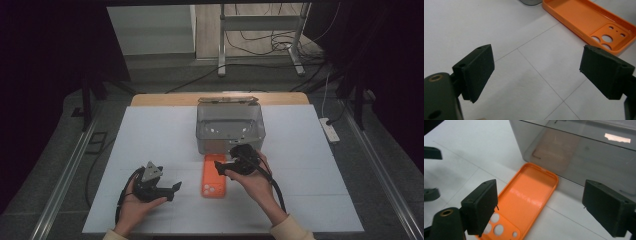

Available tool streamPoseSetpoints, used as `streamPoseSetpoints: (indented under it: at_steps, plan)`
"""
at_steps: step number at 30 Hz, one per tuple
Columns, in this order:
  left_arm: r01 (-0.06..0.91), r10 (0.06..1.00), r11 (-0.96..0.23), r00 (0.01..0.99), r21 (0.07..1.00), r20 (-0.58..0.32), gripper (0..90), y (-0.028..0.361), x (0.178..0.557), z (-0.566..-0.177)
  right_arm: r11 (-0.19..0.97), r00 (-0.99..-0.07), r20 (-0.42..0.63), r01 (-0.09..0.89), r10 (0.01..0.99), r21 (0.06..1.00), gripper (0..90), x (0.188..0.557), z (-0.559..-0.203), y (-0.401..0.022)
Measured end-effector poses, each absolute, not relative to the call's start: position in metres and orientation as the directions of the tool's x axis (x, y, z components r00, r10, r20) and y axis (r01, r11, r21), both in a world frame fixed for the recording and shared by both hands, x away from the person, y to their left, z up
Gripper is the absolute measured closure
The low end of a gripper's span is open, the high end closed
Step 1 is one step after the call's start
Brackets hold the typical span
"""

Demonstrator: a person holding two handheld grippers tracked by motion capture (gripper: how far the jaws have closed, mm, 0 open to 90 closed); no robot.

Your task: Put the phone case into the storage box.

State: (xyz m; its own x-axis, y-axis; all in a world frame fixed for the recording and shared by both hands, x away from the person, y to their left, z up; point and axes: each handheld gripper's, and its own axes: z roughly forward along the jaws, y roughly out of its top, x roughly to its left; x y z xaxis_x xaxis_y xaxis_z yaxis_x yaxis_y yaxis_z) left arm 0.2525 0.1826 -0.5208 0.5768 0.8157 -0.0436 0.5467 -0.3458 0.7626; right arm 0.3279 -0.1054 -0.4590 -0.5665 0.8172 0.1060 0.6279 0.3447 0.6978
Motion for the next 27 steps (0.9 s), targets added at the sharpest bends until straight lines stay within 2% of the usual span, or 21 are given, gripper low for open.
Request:
streamPoseSetpoints:
  at_steps: [4, 10, 15, 24, 26, 27]
  plan:
    - [0.539, 0.811, -0.347, 0.583, 0.768, -0.043, 12.6, 0.183, 0.252, -0.52, 0.372, -0.558, 0.074, 0.639, 0.826, 0.674, 15.6, 0.332, -0.463, -0.098]
    - [0.531, 0.807, -0.349, 0.59, 0.772, -0.041, 12.6, 0.183, 0.254, -0.519, 0.331, -0.502, 0.09, 0.685, 0.86, 0.649, 18.9, 0.337, -0.462, -0.1]
    - [0.526, 0.806, -0.347, 0.591, 0.776, -0.04, 12.4, 0.184, 0.254, -0.519, 0.341, -0.486, 0.085, 0.716, 0.87, 0.609, 20.4, 0.342, -0.465, -0.098]
    - [0.528, 0.806, -0.348, 0.591, 0.775, -0.04, 12.2, 0.183, 0.254, -0.519, 0.367, -0.477, 0.057, 0.742, 0.877, 0.562, 28.7, 0.345, -0.475, -0.091]
    - [0.528, 0.808, -0.347, 0.588, 0.775, -0.038, 12.0, 0.183, 0.254, -0.518, 0.364, -0.469, 0.055, 0.748, 0.881, 0.555, 35.3, 0.347, -0.477, -0.092]
    - [0.529, 0.81, -0.345, 0.585, 0.775, -0.038, 11.6, 0.183, 0.254, -0.518, 0.36, -0.465, 0.057, 0.752, 0.883, 0.552, 35.1, 0.348, -0.477, -0.092]
